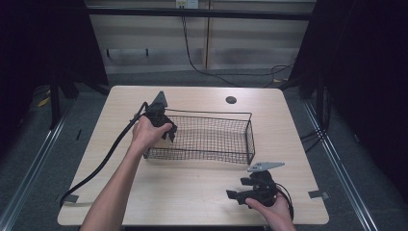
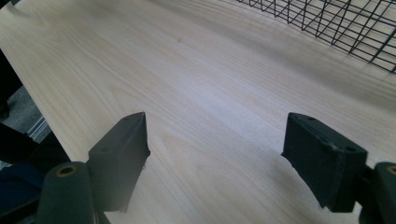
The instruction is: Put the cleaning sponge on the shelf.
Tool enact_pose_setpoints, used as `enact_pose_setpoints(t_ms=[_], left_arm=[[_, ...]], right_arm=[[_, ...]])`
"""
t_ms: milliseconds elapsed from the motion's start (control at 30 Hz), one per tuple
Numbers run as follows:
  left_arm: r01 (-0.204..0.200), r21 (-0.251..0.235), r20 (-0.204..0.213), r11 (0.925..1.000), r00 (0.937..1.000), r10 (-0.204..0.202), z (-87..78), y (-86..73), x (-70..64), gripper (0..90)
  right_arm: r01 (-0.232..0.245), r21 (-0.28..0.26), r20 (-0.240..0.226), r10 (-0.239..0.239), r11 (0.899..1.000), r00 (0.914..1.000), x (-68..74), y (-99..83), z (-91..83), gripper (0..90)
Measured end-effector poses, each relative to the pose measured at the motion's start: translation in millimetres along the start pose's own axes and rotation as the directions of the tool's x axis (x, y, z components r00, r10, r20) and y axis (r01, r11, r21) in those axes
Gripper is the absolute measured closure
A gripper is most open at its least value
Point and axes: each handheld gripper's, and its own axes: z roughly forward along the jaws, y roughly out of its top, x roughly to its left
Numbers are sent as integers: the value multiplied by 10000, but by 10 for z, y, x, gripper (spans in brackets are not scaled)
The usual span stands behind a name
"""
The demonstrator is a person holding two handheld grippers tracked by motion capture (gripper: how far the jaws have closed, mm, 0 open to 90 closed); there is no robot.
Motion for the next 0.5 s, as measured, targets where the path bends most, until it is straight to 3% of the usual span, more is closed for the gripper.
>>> enact_pose_setpoints(t_ms=[200, 500], left_arm=[[-98, 369, -160, 9993, 9998, 104, 72, 18, 0, 265], [-3, 240, -149, 9997, 9999, 7, 169, 47, -9, 264]], right_arm=[[2, -5, -92, -2, 10000, 10000, 5, 2, 1, 212], [23, 1, -137, -23, 10000, 9999, 9, 4, -1, 212]])
